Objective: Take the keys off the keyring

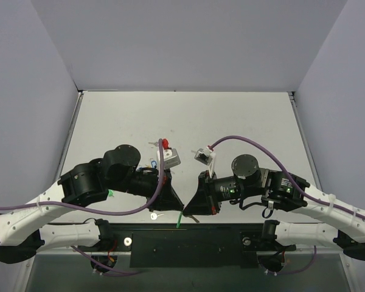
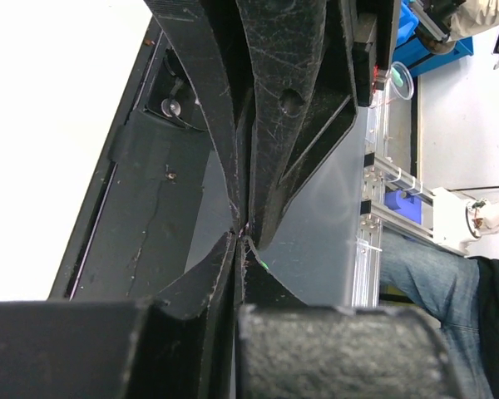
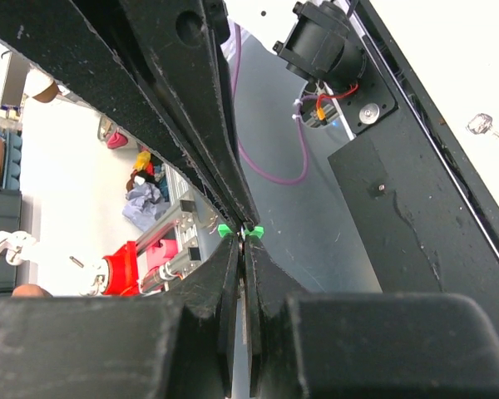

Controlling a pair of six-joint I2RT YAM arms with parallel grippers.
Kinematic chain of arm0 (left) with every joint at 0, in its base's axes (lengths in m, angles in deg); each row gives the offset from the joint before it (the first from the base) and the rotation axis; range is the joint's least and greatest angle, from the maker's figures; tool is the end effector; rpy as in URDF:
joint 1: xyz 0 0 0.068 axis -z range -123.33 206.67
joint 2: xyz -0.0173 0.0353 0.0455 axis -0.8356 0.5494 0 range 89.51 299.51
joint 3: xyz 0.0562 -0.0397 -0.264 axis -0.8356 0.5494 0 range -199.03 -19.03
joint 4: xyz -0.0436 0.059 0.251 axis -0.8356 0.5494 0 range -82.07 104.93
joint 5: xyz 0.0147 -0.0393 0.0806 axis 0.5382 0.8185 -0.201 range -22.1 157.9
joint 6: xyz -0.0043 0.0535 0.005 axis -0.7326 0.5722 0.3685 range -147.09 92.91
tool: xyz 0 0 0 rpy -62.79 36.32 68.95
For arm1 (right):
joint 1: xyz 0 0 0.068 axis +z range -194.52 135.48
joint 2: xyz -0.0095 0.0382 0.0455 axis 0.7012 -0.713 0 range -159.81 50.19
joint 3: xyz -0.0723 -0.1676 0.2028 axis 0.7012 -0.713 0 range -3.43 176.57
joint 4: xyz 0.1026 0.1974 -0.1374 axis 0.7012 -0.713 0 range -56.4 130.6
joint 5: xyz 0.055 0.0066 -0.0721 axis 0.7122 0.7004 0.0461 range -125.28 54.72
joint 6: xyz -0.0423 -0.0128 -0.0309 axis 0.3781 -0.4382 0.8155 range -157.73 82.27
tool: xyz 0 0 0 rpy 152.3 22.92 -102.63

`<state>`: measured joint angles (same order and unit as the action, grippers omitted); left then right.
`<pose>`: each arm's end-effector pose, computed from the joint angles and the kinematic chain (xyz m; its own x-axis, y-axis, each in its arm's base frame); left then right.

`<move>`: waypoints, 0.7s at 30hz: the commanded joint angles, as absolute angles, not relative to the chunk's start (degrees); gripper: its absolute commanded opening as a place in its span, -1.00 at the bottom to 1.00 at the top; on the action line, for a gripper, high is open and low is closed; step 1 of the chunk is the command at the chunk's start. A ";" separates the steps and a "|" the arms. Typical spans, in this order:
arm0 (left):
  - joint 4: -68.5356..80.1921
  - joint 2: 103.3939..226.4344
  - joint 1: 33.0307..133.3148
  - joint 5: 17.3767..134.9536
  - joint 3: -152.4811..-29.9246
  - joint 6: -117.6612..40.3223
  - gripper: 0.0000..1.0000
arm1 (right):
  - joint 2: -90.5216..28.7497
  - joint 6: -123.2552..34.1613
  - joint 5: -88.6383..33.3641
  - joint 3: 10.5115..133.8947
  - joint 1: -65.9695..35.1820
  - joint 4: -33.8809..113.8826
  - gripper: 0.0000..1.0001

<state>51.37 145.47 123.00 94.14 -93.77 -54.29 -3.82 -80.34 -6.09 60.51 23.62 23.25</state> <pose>0.0584 -0.1722 0.4238 -0.5983 0.3435 -0.7239 0.7975 0.1679 -0.5794 0.0584 0.1922 0.4148 -0.7058 -0.1721 -0.6872 -0.6963 -0.0101 0.7177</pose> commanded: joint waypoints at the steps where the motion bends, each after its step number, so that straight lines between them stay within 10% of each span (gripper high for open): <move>1: 53.90 144.88 124.09 93.05 -98.12 -55.82 -0.68 | -3.51 -80.45 -8.56 63.01 23.42 27.59 -1.00; 8: 54.26 142.51 124.09 85.84 -101.83 -57.76 0.12 | -2.63 -80.62 -8.82 63.54 23.86 28.03 -1.00; 21: 30.89 128.09 124.09 77.39 -81.18 -72.35 -0.06 | -2.98 -80.54 -9.44 65.65 23.95 29.96 -1.00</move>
<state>41.14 128.80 123.76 80.02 -84.62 -67.30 -3.08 -80.41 -9.00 62.17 23.77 26.57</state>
